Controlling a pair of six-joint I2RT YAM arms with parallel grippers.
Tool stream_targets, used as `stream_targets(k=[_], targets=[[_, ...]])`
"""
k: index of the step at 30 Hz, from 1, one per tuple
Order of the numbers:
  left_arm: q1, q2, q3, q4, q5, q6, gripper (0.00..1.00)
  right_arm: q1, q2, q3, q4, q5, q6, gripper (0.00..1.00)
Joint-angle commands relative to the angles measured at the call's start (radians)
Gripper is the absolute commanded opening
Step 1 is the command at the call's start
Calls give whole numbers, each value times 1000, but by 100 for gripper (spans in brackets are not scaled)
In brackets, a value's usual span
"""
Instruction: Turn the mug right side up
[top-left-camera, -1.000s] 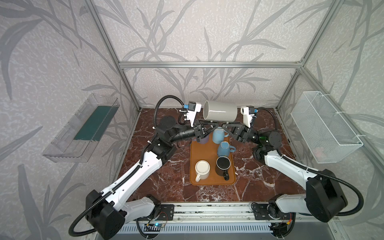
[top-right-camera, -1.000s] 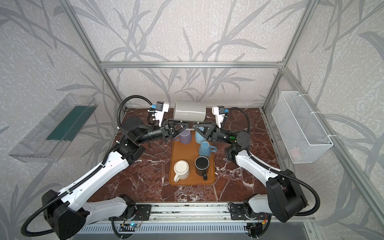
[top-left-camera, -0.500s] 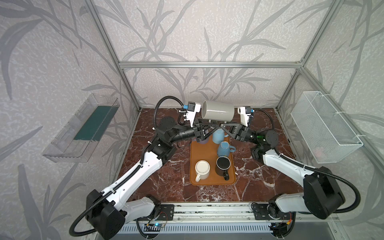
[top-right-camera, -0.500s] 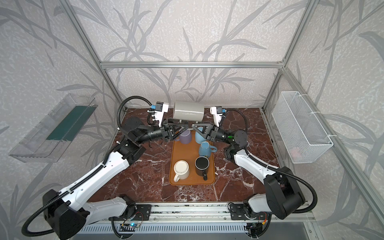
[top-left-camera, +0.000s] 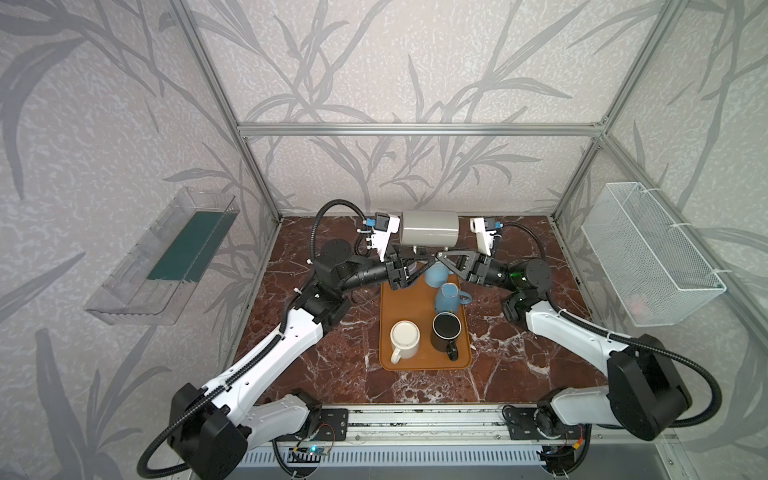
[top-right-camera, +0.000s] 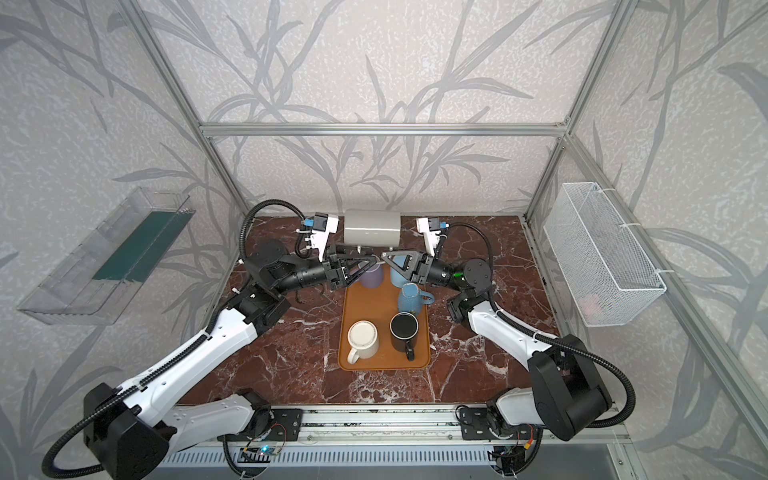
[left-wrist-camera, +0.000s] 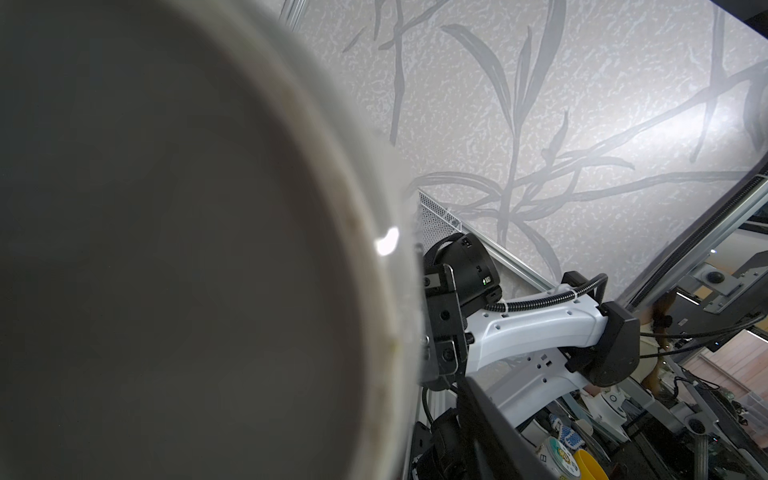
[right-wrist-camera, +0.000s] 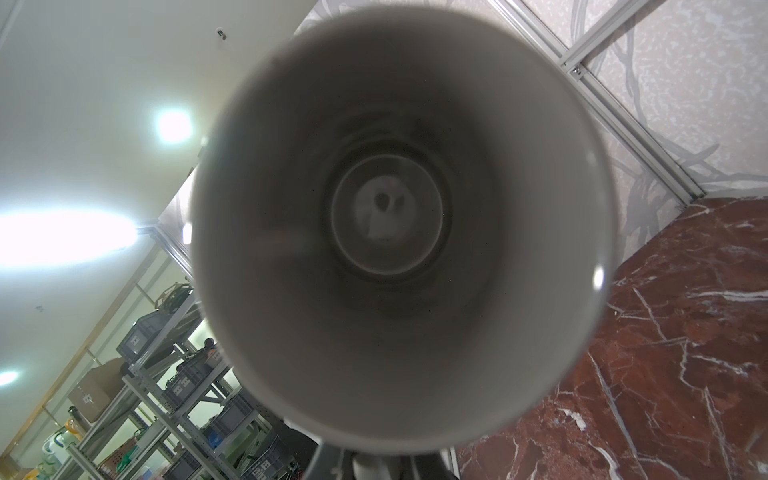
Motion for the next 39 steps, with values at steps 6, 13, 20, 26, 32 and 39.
stream_targets(k=[6,13,20,26,32,39], targets=[[11,-40,-38,5,-5,22,60,35,-74,-66,-14,0,-57,0],[15,-21,-49,-6,-4,25,60,48,-120,-75,-145,29,-118,0],[20,-31,-75,-37,-28,41,60,49,-174,-85,-261,68,-180,0],[25,-32,-82,-60,-40,54,60,49,-170,-79,-277,76,-184,0],[30,-36,-88,-78,-44,63,60,49,-160,-83,-258,81,-177,0],[35,-59,-99,-115,-59,84,60,49,-160,-85,-259,88,-183,0]])
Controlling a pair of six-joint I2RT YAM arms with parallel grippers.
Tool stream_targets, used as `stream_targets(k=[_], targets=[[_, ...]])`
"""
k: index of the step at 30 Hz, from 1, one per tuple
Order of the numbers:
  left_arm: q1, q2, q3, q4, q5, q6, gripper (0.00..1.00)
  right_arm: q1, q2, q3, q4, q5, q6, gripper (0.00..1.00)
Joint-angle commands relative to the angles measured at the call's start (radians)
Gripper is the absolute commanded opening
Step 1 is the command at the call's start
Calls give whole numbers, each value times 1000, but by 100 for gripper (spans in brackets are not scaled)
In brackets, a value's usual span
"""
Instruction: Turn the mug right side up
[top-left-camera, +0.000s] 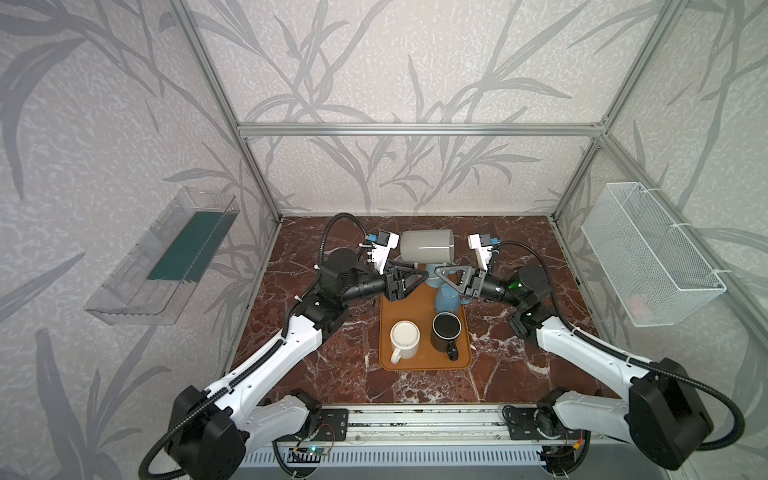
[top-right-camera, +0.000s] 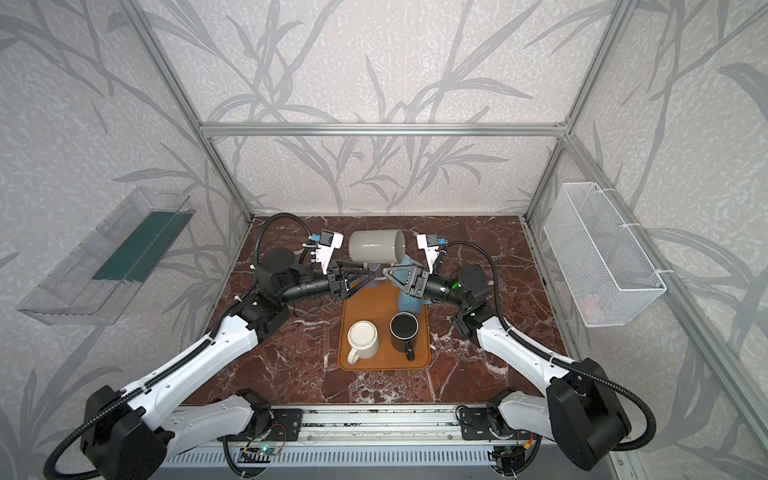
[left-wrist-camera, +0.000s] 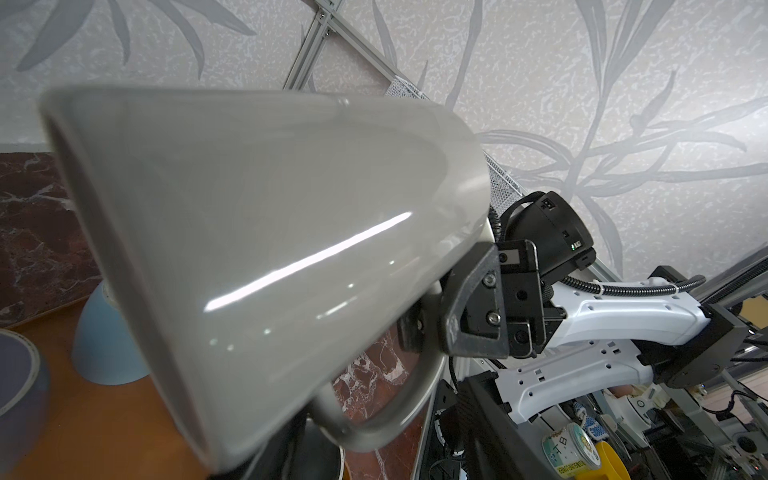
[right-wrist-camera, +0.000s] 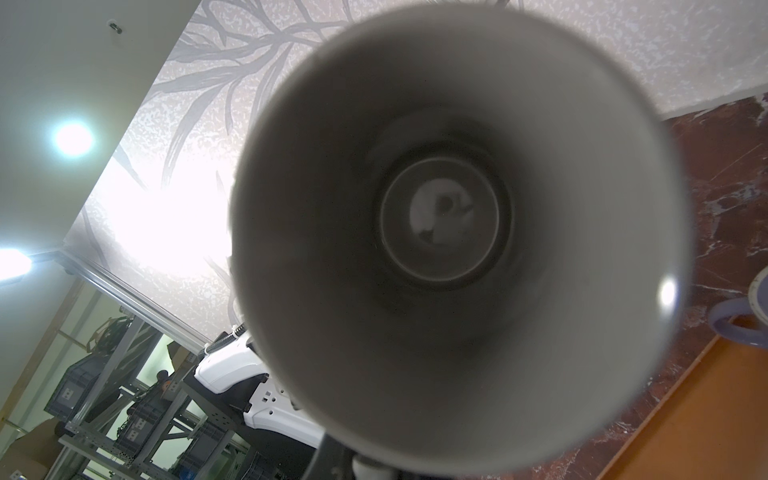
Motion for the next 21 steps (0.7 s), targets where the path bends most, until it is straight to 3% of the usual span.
stream_targets(k=[1,13,21], targets=[[10,-44,-4,3,-15,34,61,9,-19,3,81,0,-31,0],[16,-43,-1,-15,-23,39,60,7,-9,-3,107,-2,-23,0],[19,-57,4,-44,-35,54,60,7,-39,24,-13,-7,-89,0]])
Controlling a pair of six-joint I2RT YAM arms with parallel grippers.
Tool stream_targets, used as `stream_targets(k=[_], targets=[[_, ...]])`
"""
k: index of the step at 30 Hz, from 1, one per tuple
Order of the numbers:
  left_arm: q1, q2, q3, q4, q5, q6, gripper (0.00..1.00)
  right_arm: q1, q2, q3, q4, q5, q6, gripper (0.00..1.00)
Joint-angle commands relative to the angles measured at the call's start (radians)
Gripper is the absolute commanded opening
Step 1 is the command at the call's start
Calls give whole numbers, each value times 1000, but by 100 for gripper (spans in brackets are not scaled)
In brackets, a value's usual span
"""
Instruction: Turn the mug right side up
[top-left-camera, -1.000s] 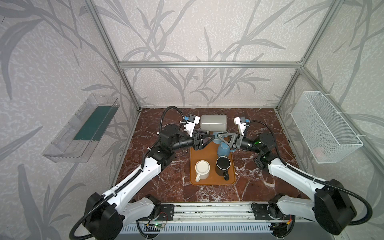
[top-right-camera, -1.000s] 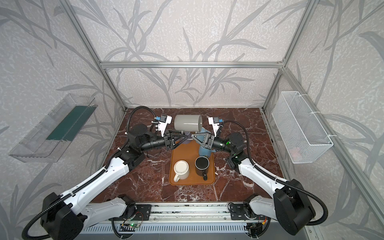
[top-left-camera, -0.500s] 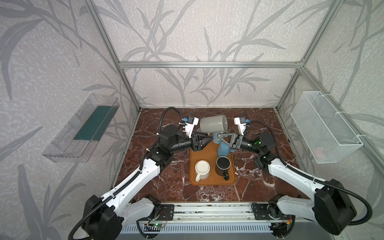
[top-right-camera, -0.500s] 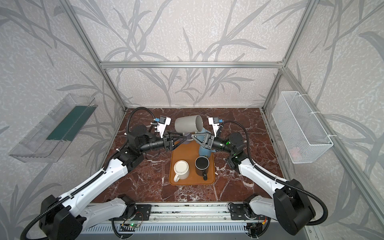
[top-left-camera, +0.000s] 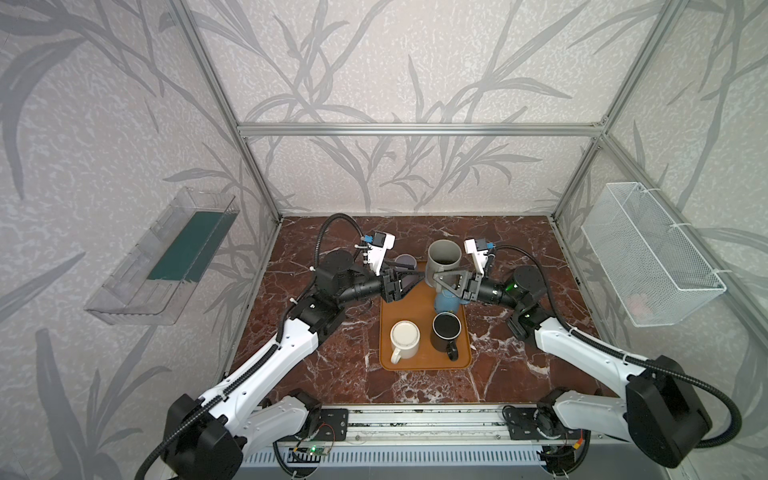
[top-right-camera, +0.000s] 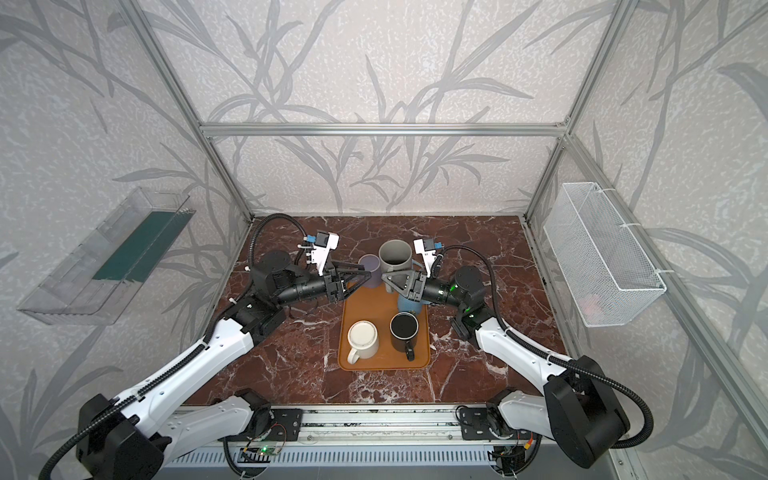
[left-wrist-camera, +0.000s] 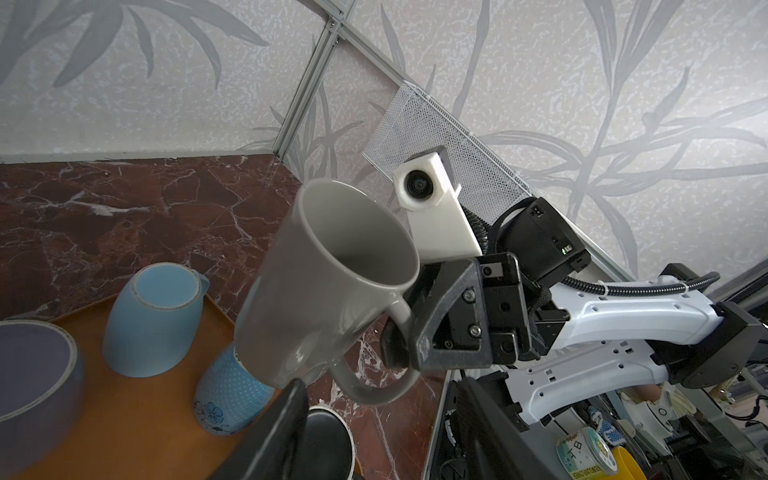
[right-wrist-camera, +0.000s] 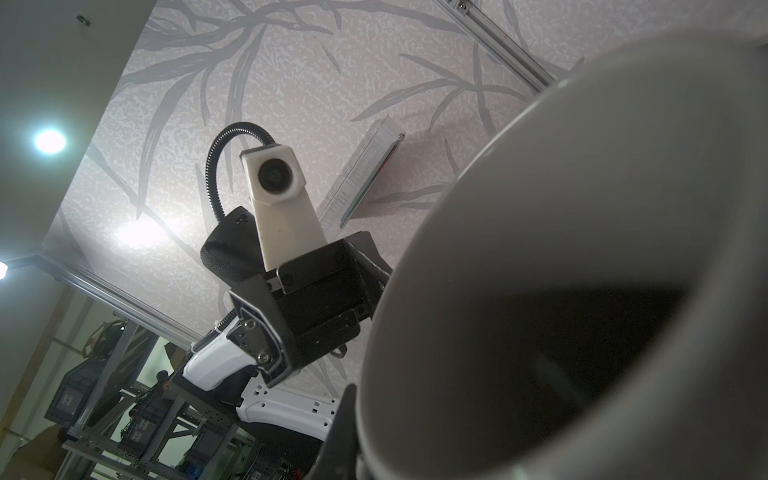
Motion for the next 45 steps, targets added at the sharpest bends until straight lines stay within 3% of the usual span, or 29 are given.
stream_targets(k=[1,7,12,22,30,34,39,45], targets=[[7,-26,10,-17,-20,29,60,2,-59,53,18,-4,-92,0],[10,-62,9,-70,-64,53,60,-40,-110,146,-297,-25,-347,0],[11,-91,15,-135,-117,79,60,-137,-80,193,-333,-98,-424,0],[12,-122,9,-188,-202,90,59,-342,190,338,-142,-293,-390,0],[14,-157,0,-239,-246,116,59,-449,513,497,39,-431,-328,0],[14,-171,-12,-248,-263,118,59,-475,673,630,1,-500,-343,0],[14,-196,-30,-260,-295,108,59,-512,879,760,237,-561,-154,0],[15,-213,-23,-303,-316,115,59,-528,1100,981,340,-647,10,0]])
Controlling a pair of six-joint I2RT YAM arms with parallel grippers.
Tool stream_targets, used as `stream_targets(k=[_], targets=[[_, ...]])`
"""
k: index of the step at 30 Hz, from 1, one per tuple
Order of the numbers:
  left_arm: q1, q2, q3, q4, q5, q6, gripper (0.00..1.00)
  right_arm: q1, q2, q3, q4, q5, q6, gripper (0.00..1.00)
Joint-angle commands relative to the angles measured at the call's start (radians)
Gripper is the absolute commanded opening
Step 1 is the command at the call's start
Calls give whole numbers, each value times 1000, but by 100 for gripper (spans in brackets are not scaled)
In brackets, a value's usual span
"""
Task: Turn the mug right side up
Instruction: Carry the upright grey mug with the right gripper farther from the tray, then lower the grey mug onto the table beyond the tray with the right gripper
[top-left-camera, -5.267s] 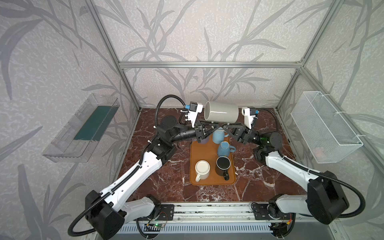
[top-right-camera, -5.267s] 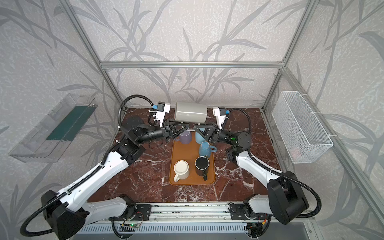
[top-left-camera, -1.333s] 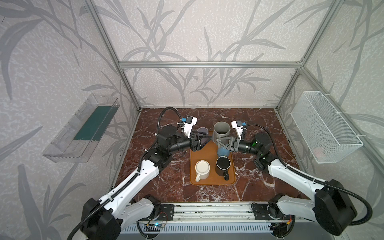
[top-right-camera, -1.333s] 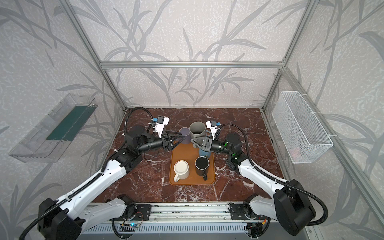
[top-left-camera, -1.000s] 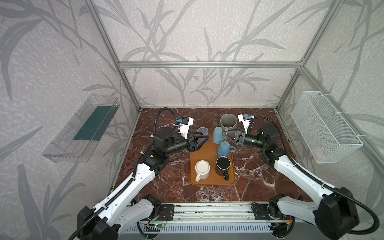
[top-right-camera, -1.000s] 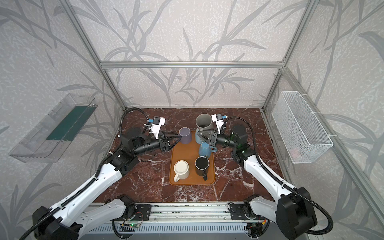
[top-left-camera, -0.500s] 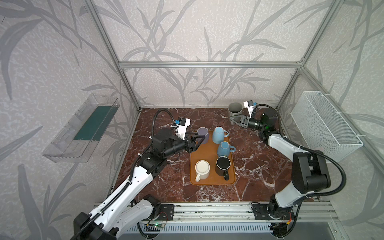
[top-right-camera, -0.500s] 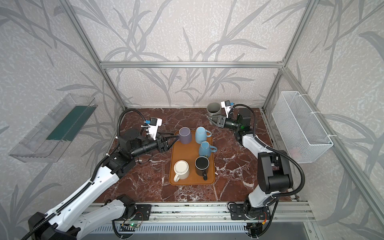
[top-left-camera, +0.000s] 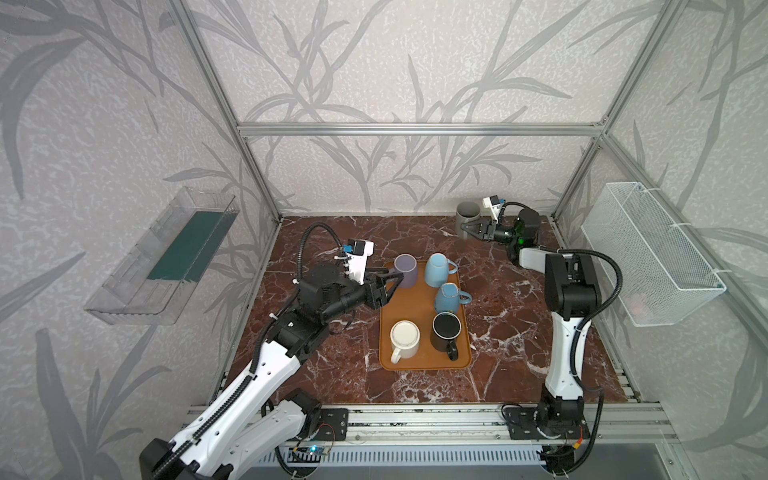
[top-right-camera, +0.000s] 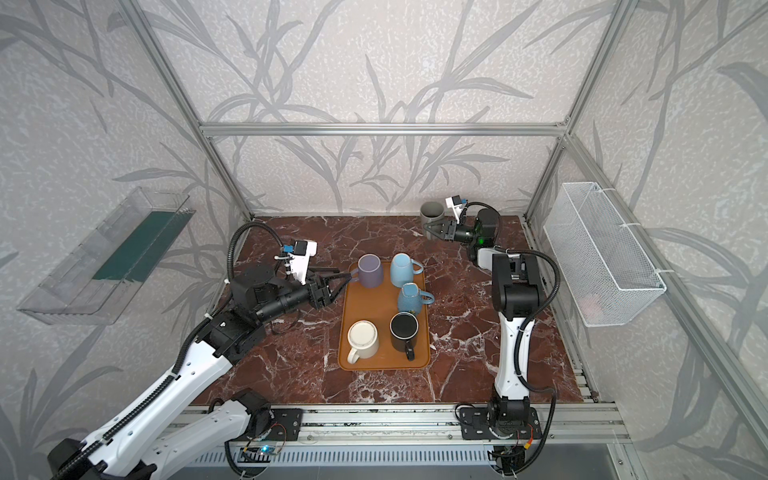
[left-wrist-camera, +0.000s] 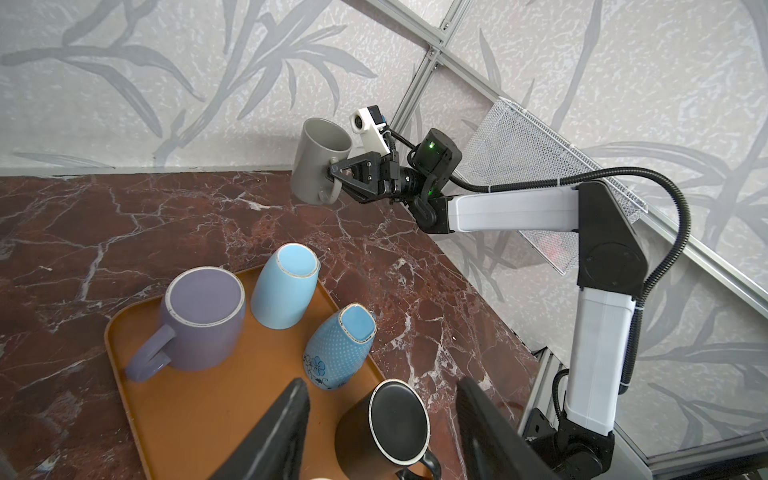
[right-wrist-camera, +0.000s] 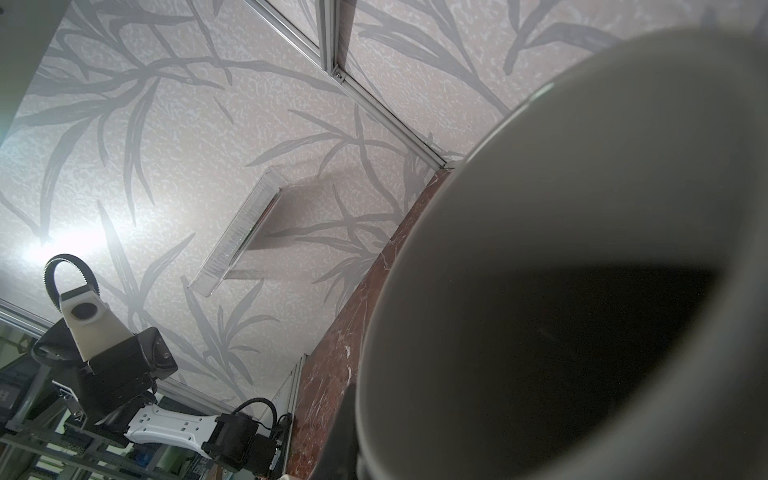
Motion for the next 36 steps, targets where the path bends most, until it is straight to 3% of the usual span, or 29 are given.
stream_targets(k=[1,14,26,36], targets=[[3,-18,9,-44,-26,15,59,-8,48,127,180,-93,81,0],[3,-9,29,-63,-36,23,59,-28,164,266,-188,-133,-171,0],[4,-9,27,-74,-44,9,60,-36,259,348,-175,-147,-127,0],[4,-13,20,-73,-47,5,59,-62,280,357,-268,-167,-167,0]])
